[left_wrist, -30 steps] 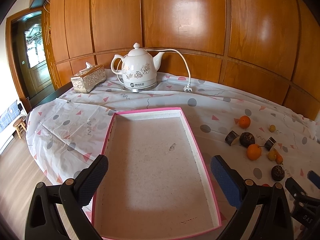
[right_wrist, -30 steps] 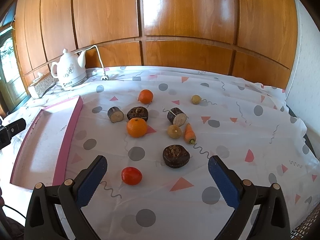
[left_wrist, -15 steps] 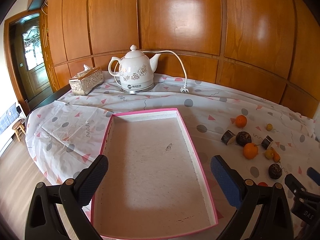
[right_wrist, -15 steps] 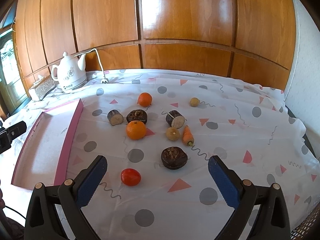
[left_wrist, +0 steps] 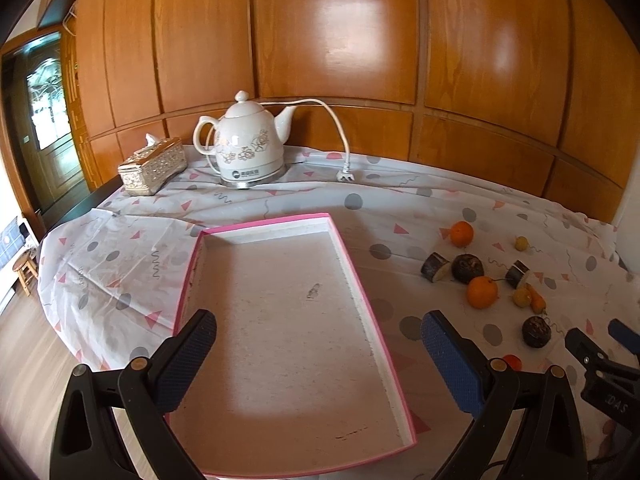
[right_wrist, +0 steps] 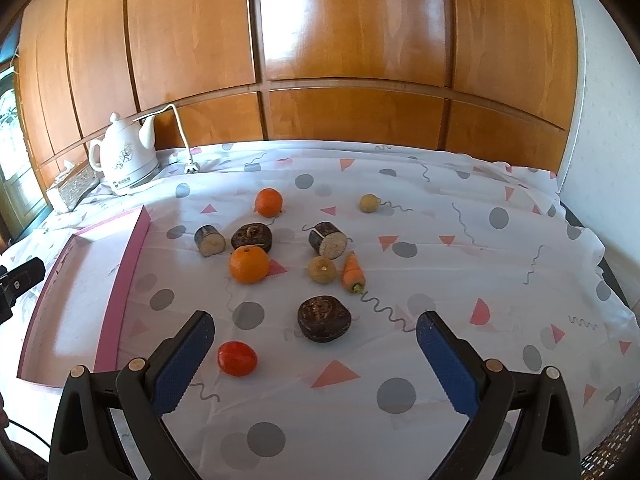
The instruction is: Organize fruits
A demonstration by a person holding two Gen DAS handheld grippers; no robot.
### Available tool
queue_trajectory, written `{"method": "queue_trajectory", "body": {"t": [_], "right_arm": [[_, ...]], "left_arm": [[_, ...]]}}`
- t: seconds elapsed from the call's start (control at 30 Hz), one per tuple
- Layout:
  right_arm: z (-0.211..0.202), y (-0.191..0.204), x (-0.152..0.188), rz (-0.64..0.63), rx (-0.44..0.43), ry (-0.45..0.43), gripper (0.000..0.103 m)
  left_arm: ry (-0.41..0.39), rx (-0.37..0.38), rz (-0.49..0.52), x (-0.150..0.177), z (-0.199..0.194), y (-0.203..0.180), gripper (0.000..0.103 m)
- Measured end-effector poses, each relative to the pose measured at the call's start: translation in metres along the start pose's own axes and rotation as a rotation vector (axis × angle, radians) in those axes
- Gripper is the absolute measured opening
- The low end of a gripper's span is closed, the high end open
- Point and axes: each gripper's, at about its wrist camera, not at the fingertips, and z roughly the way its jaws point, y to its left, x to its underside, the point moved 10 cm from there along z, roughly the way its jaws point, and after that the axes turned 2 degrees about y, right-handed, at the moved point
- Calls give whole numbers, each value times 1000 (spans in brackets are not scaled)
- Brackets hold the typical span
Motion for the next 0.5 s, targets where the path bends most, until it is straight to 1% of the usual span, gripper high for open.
{"method": "queue_trajectory", "body": {"t": [0.1,0.27,0.37,0.5], "right_arm": [[1,-6,-1,11,6,1,103],[3,-22,1,35,34,7,103],[3,-34,2,52,53,11,103],[3,-57,3,80,108,16,103]], "left_arm": [[-4,23,20,0,-1,-8,103],[-4,107,20,1,-3,-20,103],[7,173,13,1,-3,-29,103],[41,222,55,6,0,-47,103]]}}
